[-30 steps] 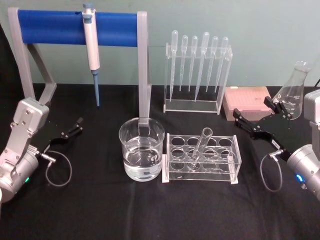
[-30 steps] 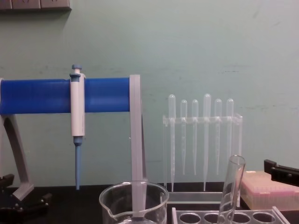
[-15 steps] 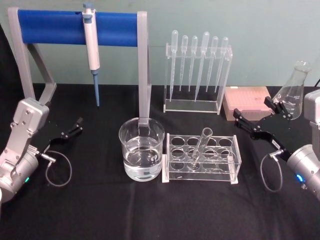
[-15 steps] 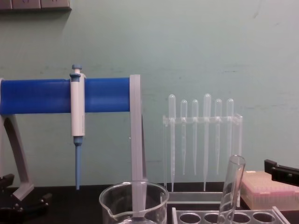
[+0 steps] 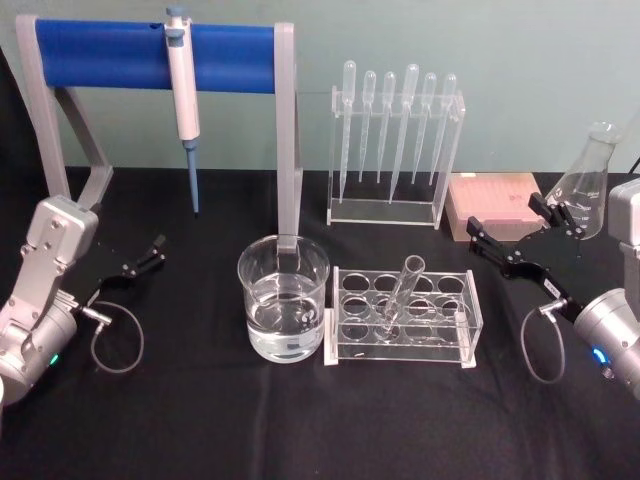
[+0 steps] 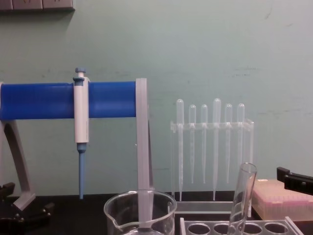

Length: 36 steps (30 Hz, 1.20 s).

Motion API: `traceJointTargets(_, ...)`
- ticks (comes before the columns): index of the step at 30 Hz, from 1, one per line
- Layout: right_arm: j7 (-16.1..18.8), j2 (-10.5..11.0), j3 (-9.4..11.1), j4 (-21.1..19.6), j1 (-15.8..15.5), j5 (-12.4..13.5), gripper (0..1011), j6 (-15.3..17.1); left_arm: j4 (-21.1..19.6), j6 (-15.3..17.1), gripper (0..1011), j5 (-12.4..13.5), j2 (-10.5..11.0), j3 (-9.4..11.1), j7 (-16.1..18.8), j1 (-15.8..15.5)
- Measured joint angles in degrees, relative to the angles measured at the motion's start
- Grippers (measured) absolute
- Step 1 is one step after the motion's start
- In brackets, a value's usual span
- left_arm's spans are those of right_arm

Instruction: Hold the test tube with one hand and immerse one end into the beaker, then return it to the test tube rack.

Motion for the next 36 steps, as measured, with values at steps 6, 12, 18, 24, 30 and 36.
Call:
traceJointTargets(6, -0.02, 0.00, 0.00, 0.00, 0.00, 0.00, 1004, 0.00, 0.00, 0.00, 1000, 0.00, 0.00, 0.00, 0.00, 0.00)
traceJointTargets(12, -0.02, 0.00, 0.00, 0.00, 0.00, 0.00, 1004, -0.01, 0.00, 0.00, 1000, 0.00, 0.00, 0.00, 0.00, 0.00)
traceJointTargets(18, -0.03, 0.00, 0.00, 0.00, 0.00, 0.00, 1004, -0.01, 0.00, 0.00, 1000, 0.00, 0.00, 0.00, 0.00, 0.00)
traceJointTargets(24, -0.02, 0.00, 0.00, 0.00, 0.00, 0.00, 1004, -0.01, 0.00, 0.00, 1000, 0.00, 0.00, 0.00, 0.00, 0.00)
traceJointTargets(30, -0.02, 0.00, 0.00, 0.00, 0.00, 0.00, 1004, -0.01, 0.00, 0.00, 1000, 0.00, 0.00, 0.00, 0.00, 0.00)
traceJointTargets(36, -0.02, 0.00, 0.00, 0.00, 0.00, 0.00, 1004, -0.01, 0.00, 0.00, 1000, 0.00, 0.00, 0.00, 0.00, 0.00)
